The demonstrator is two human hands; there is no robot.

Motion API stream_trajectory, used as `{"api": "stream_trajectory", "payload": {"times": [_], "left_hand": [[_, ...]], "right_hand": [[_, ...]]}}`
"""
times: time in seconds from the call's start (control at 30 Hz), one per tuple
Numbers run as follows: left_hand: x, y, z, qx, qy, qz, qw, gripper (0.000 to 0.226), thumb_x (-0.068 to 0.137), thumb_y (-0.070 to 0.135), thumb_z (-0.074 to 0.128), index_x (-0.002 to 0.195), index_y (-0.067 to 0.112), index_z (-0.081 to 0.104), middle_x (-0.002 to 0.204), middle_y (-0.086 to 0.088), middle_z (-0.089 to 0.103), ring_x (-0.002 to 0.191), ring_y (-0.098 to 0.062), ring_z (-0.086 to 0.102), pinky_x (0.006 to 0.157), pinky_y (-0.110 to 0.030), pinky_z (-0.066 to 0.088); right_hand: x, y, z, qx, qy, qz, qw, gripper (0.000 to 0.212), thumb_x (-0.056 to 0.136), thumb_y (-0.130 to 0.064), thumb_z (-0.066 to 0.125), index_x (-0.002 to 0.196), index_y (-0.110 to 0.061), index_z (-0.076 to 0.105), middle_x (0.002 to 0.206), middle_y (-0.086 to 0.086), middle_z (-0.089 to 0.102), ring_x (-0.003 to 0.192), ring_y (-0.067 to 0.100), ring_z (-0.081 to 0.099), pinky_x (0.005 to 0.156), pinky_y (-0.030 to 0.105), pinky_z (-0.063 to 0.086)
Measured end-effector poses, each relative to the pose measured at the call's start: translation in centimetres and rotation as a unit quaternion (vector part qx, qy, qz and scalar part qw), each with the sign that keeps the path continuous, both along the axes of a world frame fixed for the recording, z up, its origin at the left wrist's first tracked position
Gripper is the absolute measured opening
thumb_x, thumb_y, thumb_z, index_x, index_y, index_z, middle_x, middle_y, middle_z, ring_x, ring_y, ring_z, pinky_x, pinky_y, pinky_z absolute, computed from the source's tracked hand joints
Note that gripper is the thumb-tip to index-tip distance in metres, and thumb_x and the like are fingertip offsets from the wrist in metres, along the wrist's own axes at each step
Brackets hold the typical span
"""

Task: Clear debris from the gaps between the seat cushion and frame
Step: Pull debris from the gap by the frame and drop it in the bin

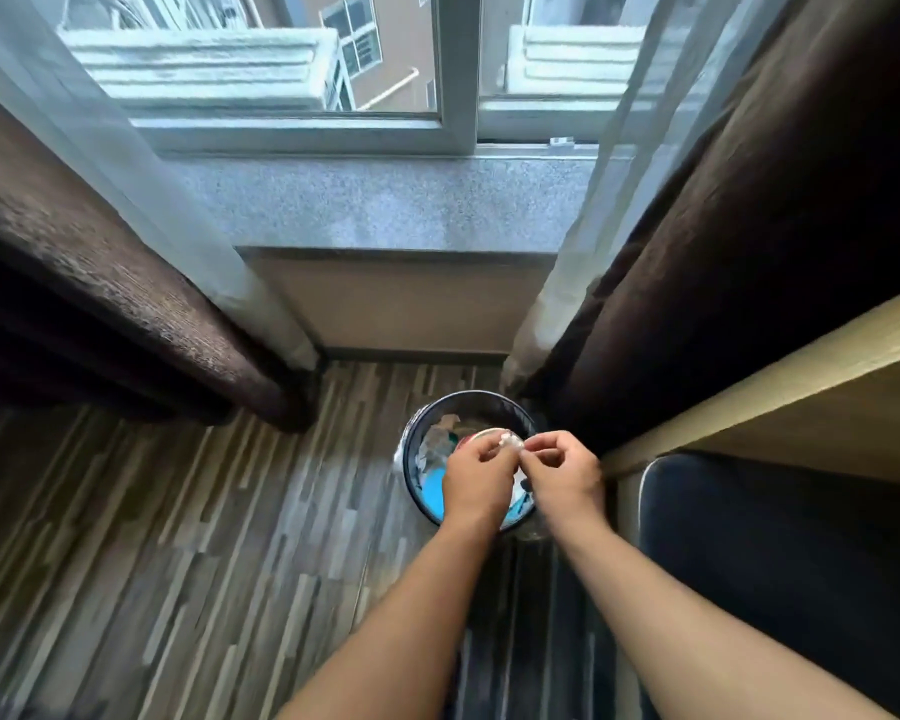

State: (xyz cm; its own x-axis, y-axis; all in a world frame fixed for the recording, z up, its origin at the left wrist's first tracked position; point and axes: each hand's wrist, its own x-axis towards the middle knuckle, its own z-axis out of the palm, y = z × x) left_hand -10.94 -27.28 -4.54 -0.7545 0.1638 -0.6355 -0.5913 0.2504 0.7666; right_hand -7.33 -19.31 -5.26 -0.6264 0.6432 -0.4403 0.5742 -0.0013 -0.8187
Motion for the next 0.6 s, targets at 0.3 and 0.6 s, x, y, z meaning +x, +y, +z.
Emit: {"api": "stream_trajectory", "payload": {"times": [0.3, 0.6], "left_hand": [[-1.0, 0.7, -3.0, -0.010, -0.050, -0.040, 0.998, 0.022, 0.088, 0.016, 0.055, 0.105, 0.022, 0.068, 0.104, 0.005, 0.068, 0.104, -0.018, 0.063, 0.095, -0.041, 0.052], [-1.2, 0.7, -4.2, -0.055, -0.028, -0.044, 0.997, 0.050, 0.089, 0.015, 0.053, 0.138, 0.020, 0.045, 0.135, -0.002, 0.054, 0.121, -0.019, 0.051, 0.101, -0.031, 0.042]], "right_hand": [[-1.1, 0.0, -2.6, -0.006, -0.056, -0.030, 0.998, 0.012, 0.081, -0.011, 0.064, 0.074, -0.020, 0.061, 0.071, -0.005, 0.064, 0.069, 0.012, 0.062, 0.056, 0.020, 0.047], [-1.2, 0.9, -3.1, -0.016, -0.070, -0.011, 0.997, 0.016, 0.083, -0.011, 0.062, 0.097, -0.019, 0.065, 0.087, 0.000, 0.067, 0.076, 0.015, 0.063, 0.052, 0.014, 0.041]]}}
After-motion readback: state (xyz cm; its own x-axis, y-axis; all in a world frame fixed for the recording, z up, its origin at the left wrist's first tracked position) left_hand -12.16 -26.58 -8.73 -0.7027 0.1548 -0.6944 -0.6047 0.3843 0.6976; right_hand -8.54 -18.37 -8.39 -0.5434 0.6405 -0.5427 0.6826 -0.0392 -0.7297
